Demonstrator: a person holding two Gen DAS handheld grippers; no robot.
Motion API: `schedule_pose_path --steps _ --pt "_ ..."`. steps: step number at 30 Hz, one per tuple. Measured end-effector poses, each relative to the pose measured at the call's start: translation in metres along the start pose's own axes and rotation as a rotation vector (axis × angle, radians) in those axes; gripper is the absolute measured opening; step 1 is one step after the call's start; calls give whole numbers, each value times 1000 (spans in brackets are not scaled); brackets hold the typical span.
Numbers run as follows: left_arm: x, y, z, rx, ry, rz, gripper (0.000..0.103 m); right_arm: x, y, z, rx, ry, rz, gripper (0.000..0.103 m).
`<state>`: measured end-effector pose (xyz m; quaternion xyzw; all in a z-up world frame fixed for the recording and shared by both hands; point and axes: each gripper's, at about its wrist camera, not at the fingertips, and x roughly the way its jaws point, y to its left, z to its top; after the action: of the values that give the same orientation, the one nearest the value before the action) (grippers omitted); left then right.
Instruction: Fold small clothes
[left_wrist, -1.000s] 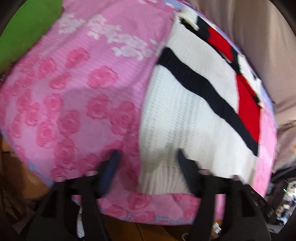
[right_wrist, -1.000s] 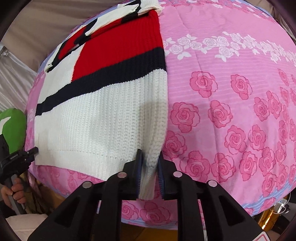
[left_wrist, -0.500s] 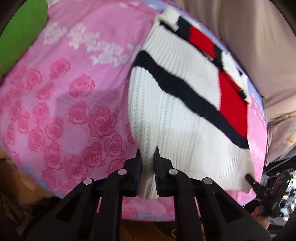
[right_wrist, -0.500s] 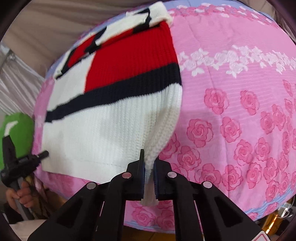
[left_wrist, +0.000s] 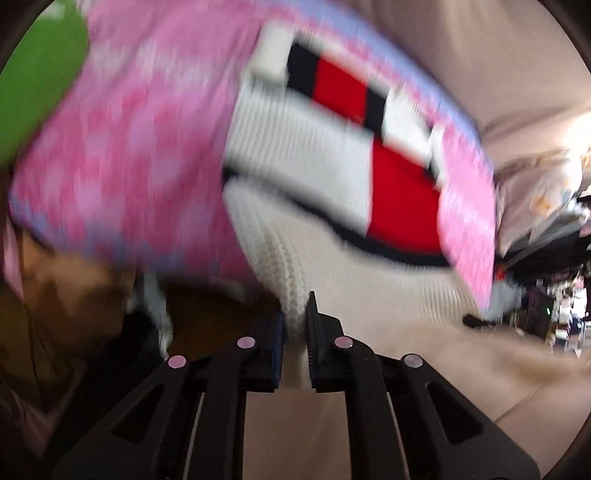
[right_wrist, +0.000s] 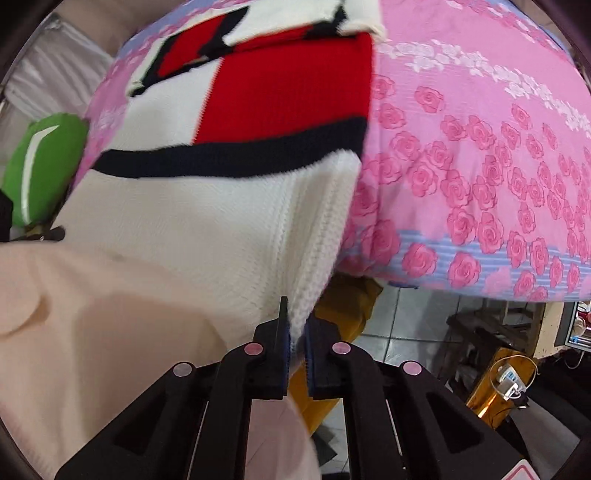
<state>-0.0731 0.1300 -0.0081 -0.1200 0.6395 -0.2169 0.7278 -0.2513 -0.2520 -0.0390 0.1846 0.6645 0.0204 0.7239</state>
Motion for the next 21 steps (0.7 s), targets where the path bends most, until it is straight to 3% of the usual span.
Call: schedule_pose_path --steps 3,6,8,9,12,14,15,17,18,20,21 --pt "-3 -27 73 79 -208 11 10 -39 4 40 -1 -170 38 6" --pt "23 -36 140 96 -310 58 10 -64 -13 111 63 -410 96 6" --pt "45 -33 173 81 -327 107 11 -60 -33 167 139 -536 149 6" --pt "66 -34 195 78 -328 131 11 -54 -39 185 178 -562 162 6" --pt "96 -26 221 56 -379 194 22 -14 -62 245 322 -562 221 10" --pt "112 -18 233 29 -372 229 32 8 -67 271 379 -563 187 15" --pt "114 -15 235 18 -370 239 33 16 -70 277 418 -569 187 15" --pt "100 -6 229 -25 -409 213 52 18 -68 279 450 -583 193 16" --pt "90 -2 223 -46 -432 184 57 15 -67 278 443 -594 192 19" --pt "73 2 212 -58 -477 128 64 3 -55 265 365 -622 121 30" --pt "67 3 207 -61 -489 117 66 0 -51 260 337 -634 94 41"
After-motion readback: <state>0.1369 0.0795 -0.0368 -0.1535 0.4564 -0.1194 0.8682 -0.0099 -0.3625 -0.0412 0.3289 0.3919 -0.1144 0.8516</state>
